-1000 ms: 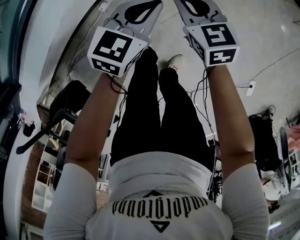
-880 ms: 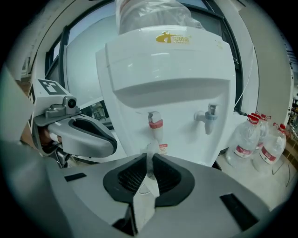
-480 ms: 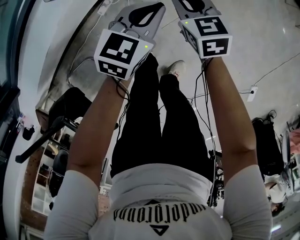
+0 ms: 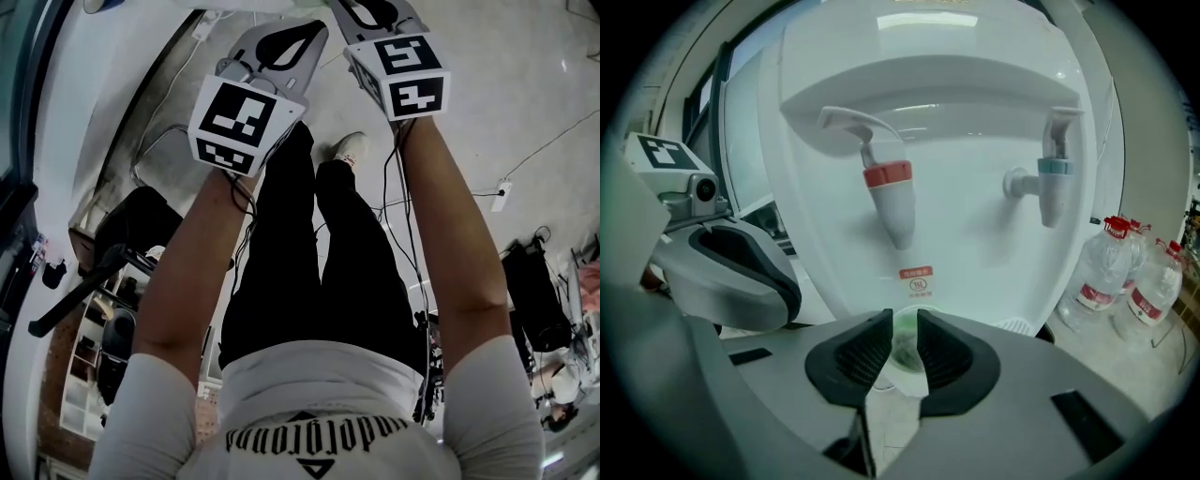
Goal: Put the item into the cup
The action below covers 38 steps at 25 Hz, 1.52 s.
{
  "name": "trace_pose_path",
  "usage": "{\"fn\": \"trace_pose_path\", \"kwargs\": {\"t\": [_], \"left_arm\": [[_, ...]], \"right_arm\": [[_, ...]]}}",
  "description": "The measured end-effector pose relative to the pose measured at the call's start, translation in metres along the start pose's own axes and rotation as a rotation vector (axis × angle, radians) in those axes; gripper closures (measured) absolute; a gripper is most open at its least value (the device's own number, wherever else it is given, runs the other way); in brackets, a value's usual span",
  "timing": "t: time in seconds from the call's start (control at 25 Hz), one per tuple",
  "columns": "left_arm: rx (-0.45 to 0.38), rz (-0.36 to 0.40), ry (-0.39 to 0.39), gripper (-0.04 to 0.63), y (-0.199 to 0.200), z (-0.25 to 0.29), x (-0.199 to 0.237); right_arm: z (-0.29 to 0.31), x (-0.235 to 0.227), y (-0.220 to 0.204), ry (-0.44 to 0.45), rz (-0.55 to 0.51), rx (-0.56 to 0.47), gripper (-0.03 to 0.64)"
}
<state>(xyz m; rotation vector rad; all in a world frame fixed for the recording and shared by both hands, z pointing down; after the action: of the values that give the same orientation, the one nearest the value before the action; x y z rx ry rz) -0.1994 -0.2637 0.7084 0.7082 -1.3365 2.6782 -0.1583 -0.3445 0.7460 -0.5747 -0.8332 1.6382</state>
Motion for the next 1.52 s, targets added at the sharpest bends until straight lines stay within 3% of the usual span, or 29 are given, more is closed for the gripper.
{"fn": "trace_pose_path", "kwargs": {"t": [0.48, 0.84, 1.04, 1.16, 1.36, 1.52], "left_arm": [[0.0, 0.007, -0.009, 0.58, 0.005, -0.001, -0.007], [-0.037, 0.011, -0.016, 0.581, 0.025, -0.015, -0.039], [-0.063, 0.021, -0.013, 0.58, 0.041, -0.044, -0.062], [-0.087, 0.029, -0.018, 0.58, 0.047, -0.065, -0.093], [-0.096, 0.071, -0.061, 0.581, 0.049, -0.094, -0.186], [-0.097, 0.097, -0.084, 0.581, 0.061, -0.128, -0.213]], "right_arm": [[-0.01, -0.002, 0.009, -0.016, 0.008, -0.025, 0.565], [-0.076, 0.004, 0.026, -0.047, -0.005, -0.071, 0.568], [-0.118, 0.02, 0.043, -0.005, -0.02, -0.107, 0.598], [-0.161, 0.032, 0.047, 0.021, -0.018, -0.133, 0.603], [-0.275, 0.053, 0.051, 0.002, -0.009, -0.185, 0.603], [-0.314, 0.074, 0.081, -0.001, -0.021, -0.197, 0.603]]}}
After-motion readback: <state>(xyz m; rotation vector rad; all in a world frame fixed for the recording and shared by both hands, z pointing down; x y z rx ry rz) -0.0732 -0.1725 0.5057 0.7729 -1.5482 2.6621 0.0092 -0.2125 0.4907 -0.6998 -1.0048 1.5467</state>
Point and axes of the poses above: the fingertips, and each gripper's own axes: z forward along the fingers, x to its left, y out of its top, the point moved 5 cm from there along -z, backward along the fingers, and after that the axes turned 14 degrees about -z, right-handed, at the moved point
